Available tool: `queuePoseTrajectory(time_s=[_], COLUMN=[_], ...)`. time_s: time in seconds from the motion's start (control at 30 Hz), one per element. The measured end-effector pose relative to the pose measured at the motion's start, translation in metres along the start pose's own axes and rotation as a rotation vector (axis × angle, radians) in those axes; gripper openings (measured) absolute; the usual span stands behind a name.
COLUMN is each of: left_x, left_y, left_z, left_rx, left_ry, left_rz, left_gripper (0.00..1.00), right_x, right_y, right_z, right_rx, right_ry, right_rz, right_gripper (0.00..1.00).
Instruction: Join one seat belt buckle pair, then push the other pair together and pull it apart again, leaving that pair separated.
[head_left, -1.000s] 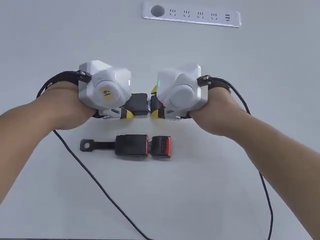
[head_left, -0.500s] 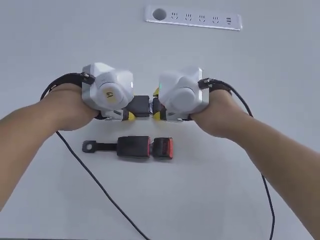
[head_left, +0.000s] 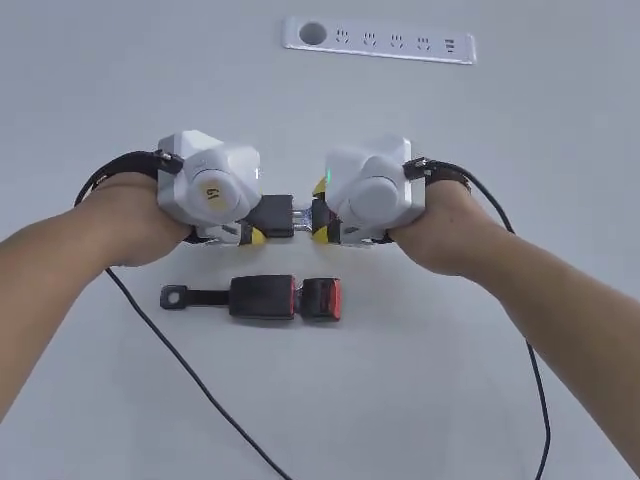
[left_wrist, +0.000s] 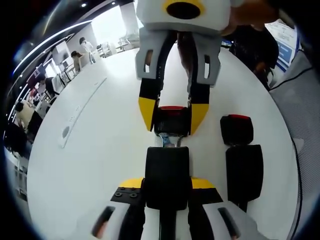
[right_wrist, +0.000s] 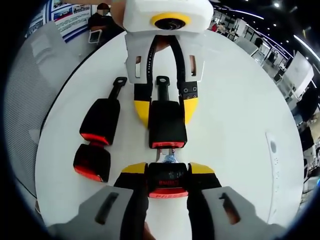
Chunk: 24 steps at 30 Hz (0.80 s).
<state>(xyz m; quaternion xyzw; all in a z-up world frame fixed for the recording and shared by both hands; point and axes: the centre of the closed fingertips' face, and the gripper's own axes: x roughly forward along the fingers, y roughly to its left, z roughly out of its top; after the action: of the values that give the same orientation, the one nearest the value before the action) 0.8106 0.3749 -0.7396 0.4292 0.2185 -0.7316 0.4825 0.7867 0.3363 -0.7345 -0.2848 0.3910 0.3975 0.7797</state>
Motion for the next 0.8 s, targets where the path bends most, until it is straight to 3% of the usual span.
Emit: queuePoseTrajectory(time_s=[0.53,0.8], left_x=[0.000,0.000], left_y=[0.000,0.000], left_z=[-0.001,-0.001], left_rx=[-0.011,-0.015], left_ry=[0.006,0.006], left_rz=[-0.014,-0.023], left_gripper=[0.32,0.33], right_x=[-0.019,-0.035], right_y=[0.003,0.003], right_z=[-0.030,-0.053], right_rx=[0.040,0.065], right_ry=[-0.004,0.010], right_rz=[0.001,-0.016], right_gripper=[0.27,0.27])
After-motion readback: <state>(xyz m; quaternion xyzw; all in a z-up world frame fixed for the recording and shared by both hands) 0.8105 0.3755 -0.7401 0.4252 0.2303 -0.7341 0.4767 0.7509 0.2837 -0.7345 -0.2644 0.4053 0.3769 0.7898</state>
